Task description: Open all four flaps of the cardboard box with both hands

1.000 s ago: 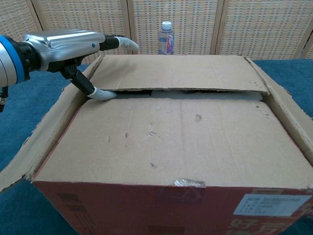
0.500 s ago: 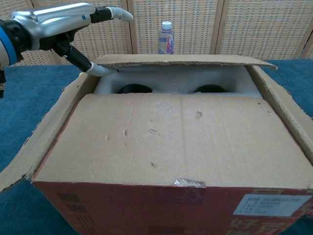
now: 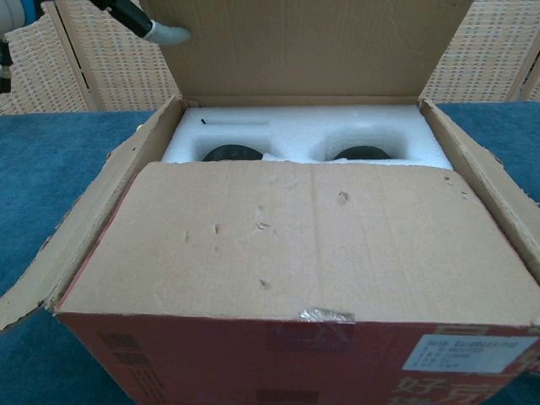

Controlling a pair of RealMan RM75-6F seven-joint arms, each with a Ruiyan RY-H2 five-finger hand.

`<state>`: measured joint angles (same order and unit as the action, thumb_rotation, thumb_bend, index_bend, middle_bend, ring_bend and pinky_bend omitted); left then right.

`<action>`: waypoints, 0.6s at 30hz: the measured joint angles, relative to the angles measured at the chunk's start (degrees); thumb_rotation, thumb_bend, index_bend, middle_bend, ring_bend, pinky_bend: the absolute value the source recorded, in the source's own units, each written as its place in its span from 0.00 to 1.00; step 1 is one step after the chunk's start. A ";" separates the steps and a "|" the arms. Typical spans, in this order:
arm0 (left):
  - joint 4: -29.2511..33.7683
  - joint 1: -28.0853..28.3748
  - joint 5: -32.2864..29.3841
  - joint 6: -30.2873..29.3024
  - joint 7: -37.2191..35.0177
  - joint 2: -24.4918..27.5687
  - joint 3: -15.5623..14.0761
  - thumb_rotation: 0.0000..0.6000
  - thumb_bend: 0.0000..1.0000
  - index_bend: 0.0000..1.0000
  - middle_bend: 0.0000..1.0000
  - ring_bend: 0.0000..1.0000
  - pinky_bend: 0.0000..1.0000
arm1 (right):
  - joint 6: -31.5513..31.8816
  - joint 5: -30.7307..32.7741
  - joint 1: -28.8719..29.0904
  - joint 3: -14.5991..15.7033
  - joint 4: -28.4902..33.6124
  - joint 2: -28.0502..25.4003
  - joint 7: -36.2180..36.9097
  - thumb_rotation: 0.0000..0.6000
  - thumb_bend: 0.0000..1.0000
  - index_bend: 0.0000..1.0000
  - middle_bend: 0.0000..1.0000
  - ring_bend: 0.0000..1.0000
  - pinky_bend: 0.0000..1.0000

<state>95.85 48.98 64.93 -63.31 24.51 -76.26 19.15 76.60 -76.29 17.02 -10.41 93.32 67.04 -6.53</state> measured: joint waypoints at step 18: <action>-11.59 6.88 -9.89 3.27 5.90 -5.12 3.20 0.78 0.28 0.00 0.00 0.00 0.00 | 0.25 -0.04 -0.51 0.07 0.96 -1.09 0.37 1.00 0.72 0.12 0.08 0.00 0.01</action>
<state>84.26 55.87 55.04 -60.05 30.40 -81.37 22.35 76.85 -76.34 16.51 -10.34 94.28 65.94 -6.16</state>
